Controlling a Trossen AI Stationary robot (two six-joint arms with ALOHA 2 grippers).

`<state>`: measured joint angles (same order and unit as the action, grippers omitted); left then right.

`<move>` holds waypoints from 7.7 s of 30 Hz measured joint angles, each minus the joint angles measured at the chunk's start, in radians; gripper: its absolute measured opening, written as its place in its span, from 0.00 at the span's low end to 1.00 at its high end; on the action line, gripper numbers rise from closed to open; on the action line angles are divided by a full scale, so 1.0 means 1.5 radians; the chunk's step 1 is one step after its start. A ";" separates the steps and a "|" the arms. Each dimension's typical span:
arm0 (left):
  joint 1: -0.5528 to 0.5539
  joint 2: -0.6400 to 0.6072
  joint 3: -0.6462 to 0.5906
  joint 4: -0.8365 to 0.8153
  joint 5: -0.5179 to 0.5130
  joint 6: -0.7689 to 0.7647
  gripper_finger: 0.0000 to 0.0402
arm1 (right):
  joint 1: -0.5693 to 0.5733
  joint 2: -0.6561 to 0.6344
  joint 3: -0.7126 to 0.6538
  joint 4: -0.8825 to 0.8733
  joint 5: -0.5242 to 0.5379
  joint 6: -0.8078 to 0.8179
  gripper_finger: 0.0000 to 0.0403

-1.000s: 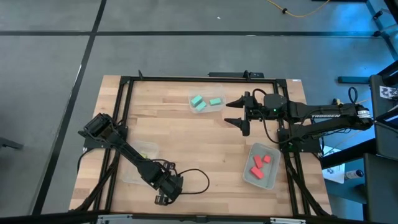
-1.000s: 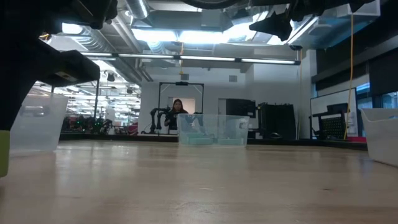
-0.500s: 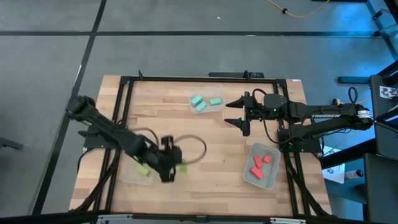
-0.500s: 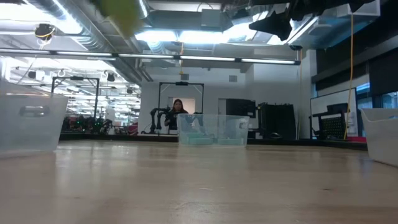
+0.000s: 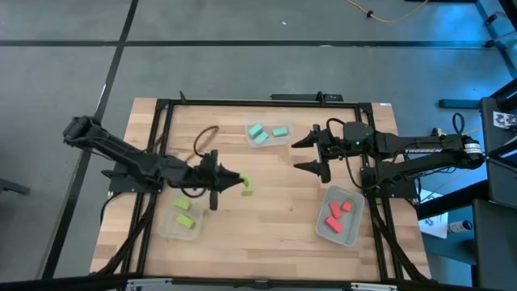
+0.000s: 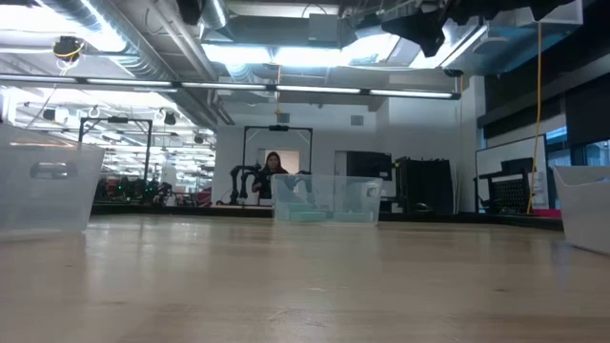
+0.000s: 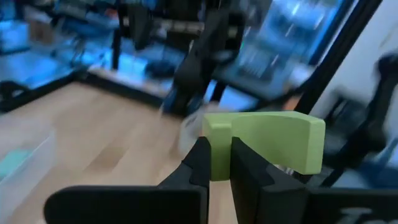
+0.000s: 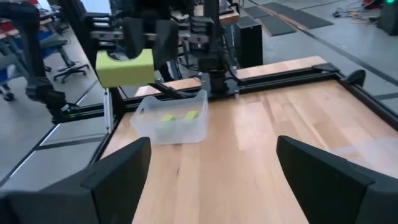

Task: Sort & place blocks by color
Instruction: Put the green block into the bottom transparent bin, then return to Home Position

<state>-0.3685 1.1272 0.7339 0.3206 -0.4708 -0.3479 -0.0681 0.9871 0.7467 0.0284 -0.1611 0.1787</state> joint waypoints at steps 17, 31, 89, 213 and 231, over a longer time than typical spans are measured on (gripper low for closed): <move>0.105 -0.003 -0.142 0.261 0.191 0.012 0.06 | 0.000 0.000 0.000 0.023 -0.018 -0.002 0.87; 0.138 -0.003 -0.141 0.284 0.223 0.008 0.06 | 0.000 0.000 0.000 0.023 -0.016 -0.005 0.87; 0.154 -0.002 -0.141 0.326 0.258 0.060 0.06 | 0.000 -0.001 0.000 0.053 -0.034 -0.003 0.87; -0.008 -0.002 0.087 -0.843 0.361 -0.030 0.46 | 0.000 0.000 0.000 0.042 -0.021 0.002 0.87; 0.162 -0.152 0.203 -0.334 0.178 0.205 0.47 | 0.000 0.000 0.000 0.058 -0.021 0.017 0.87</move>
<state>-0.1252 0.8990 1.0391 -0.1810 -0.2031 -0.0405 -0.0681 0.9871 0.7467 0.1158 -0.1928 0.2047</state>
